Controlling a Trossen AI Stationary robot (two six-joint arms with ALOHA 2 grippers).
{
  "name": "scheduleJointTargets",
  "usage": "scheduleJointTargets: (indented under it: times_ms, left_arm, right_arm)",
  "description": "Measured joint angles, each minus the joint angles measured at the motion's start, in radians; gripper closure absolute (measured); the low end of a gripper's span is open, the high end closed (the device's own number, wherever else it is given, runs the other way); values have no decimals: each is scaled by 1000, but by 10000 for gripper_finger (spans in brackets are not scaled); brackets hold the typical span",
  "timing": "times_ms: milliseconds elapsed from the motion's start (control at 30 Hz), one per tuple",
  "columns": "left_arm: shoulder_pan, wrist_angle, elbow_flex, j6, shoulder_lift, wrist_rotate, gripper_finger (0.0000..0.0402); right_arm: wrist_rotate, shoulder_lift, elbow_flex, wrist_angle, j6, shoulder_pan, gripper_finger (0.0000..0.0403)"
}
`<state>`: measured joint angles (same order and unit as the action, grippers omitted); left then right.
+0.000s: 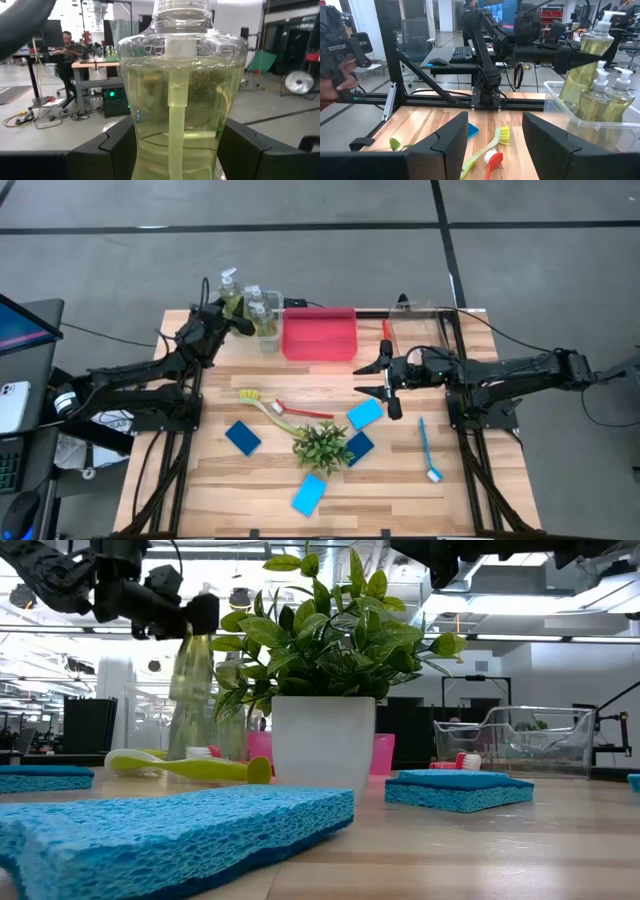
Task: Pick & Place Kitchen Sink Supplies
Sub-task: Put the yellow dishwashing liquid into the white bin
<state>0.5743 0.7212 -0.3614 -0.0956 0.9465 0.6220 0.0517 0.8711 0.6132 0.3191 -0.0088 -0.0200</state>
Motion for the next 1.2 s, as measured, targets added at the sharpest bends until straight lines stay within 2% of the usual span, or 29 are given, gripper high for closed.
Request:
scheduleJointTargets:
  times_ms: [367, 800, 1200]
  left_arm:
    - [0, 0, 0, 0, 100, 0, 175]
    - [0, -53, -1, 32, 104, 44, 175]
    - [0, -43, -2, 50, 101, 43, 169]
  right_arm:
    - [0, 0, 0, -5, 2, 0, 221]
    - [0, 0, 0, -12, 2, 0, 218]
    - [0, 0, 0, -12, 2, 0, 221]
